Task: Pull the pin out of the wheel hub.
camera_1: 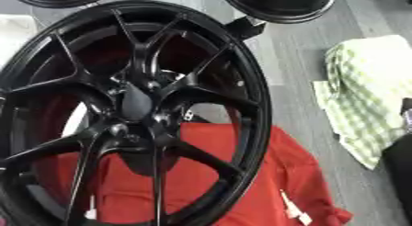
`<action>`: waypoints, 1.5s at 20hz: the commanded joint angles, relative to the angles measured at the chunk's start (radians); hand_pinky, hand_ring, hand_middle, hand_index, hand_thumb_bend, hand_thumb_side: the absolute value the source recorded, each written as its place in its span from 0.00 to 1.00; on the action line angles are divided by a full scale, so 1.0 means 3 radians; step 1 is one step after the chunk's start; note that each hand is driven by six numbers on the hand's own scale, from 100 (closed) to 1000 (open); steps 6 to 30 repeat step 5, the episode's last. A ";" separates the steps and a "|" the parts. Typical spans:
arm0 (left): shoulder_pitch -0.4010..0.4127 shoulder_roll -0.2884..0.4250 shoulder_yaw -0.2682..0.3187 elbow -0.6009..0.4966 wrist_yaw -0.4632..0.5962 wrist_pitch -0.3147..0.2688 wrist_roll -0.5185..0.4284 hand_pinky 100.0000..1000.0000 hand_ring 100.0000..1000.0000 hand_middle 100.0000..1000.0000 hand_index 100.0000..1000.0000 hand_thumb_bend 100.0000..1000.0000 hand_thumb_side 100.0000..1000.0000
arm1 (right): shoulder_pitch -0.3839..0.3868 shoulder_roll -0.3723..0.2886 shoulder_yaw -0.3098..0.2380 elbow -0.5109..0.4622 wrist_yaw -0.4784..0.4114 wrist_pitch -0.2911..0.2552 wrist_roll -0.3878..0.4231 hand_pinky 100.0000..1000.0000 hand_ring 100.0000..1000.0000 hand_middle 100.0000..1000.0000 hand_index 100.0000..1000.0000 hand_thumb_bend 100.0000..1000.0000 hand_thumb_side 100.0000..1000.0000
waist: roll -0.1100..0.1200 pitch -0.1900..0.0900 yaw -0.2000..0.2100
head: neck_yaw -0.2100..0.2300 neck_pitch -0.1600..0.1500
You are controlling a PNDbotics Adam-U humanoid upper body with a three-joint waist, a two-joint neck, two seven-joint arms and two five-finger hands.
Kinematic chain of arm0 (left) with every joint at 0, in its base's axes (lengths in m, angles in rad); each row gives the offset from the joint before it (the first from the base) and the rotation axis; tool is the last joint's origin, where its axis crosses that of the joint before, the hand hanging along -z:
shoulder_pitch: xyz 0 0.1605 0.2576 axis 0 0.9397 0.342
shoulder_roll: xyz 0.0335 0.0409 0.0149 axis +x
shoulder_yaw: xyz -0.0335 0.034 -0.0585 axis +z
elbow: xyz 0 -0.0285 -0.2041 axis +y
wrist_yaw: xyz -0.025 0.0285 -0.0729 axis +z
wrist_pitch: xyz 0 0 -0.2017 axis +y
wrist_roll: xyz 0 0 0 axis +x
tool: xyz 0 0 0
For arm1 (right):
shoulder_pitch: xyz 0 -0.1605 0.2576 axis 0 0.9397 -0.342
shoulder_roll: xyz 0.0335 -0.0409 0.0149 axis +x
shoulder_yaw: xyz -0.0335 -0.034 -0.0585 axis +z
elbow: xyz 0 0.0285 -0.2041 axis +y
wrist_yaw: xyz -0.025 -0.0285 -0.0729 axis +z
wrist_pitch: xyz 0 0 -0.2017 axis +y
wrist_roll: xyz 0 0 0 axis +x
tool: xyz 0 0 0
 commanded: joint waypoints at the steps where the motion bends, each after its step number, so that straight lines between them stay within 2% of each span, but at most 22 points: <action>1: -0.0038 0.0050 0.0007 -0.0068 0.0002 -0.0008 -0.0015 0.69 0.54 0.51 0.61 0.00 0.78 | -0.0040 -0.0102 0.0045 -0.0079 -0.0195 -0.0283 0.0000 0.91 0.75 0.51 0.68 0.01 0.12 | 0.0000 -0.0047 0.0003 | 0.0001 -0.0052; 5: -0.0047 0.0051 -0.0002 -0.0068 -0.0002 -0.0011 -0.0027 0.69 0.54 0.51 0.61 0.00 0.78 | -0.0105 -0.0100 0.0116 -0.0079 -0.0400 -0.0587 0.0038 0.91 0.73 0.49 0.66 0.00 0.12 | 0.0001 -0.0051 0.0008 | -0.0003 -0.0063; 30: -0.0047 0.0051 -0.0002 -0.0068 -0.0002 -0.0011 -0.0027 0.69 0.54 0.51 0.61 0.00 0.78 | -0.0105 -0.0100 0.0116 -0.0079 -0.0400 -0.0587 0.0038 0.91 0.73 0.49 0.66 0.00 0.12 | 0.0001 -0.0051 0.0008 | -0.0003 -0.0063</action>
